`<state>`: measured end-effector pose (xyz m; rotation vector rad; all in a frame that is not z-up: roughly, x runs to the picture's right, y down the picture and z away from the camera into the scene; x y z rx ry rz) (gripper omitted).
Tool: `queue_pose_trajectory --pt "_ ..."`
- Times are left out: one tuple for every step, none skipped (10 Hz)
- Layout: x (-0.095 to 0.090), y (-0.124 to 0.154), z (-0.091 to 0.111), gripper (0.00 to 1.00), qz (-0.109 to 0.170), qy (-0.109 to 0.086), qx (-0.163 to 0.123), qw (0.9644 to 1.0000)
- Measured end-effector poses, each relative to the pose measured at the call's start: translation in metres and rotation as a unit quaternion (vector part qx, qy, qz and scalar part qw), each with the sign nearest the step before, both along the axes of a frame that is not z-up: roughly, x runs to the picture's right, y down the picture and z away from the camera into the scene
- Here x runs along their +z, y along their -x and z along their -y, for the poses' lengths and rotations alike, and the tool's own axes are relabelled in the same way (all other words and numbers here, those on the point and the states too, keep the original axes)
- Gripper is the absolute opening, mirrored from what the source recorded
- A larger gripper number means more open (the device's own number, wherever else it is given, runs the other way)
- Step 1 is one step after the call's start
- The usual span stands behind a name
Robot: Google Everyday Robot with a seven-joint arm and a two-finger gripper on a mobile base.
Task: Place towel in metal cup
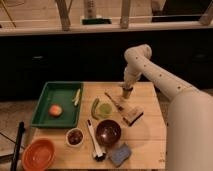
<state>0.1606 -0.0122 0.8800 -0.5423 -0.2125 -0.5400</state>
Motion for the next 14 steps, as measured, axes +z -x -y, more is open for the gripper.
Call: queue_pose_trajectory --pt "0.003 0.001 0.000 0.00 0.000 -0.001 0.001 1.0000" --pt "0.004 0.002 0.001 0.00 -0.001 -0.002 0.002 1.0000" --pt "0.006 0.001 0.001 0.00 -0.002 -0.004 0.005 1.0000" --pt "0.007 -0.001 0.002 0.00 -0.003 -0.006 0.007 1.0000" --pt "0.008 -0.001 0.003 0.00 -0.003 -0.007 0.010 0.9999" --pt "0.009 -0.002 0.004 0.00 -0.004 -0.008 0.013 0.9999" --pt "0.010 -0.003 0.004 0.00 -0.004 -0.008 0.015 0.9998" --pt "0.012 -0.004 0.005 0.00 -0.005 -0.009 0.018 0.9998" --pt "0.012 -0.005 0.007 0.01 -0.007 -0.010 0.021 0.9997" --pt "0.014 -0.007 0.008 0.06 -0.010 -0.010 0.023 0.9996" --pt "0.015 -0.008 0.008 0.19 -0.013 -0.008 0.025 0.9996" --pt "0.015 -0.007 0.008 0.27 -0.013 -0.007 0.025 0.9996" --pt "0.016 -0.006 0.008 0.38 -0.014 -0.007 0.025 0.9996" --pt "0.017 -0.006 0.009 0.50 -0.014 -0.007 0.025 0.9996"
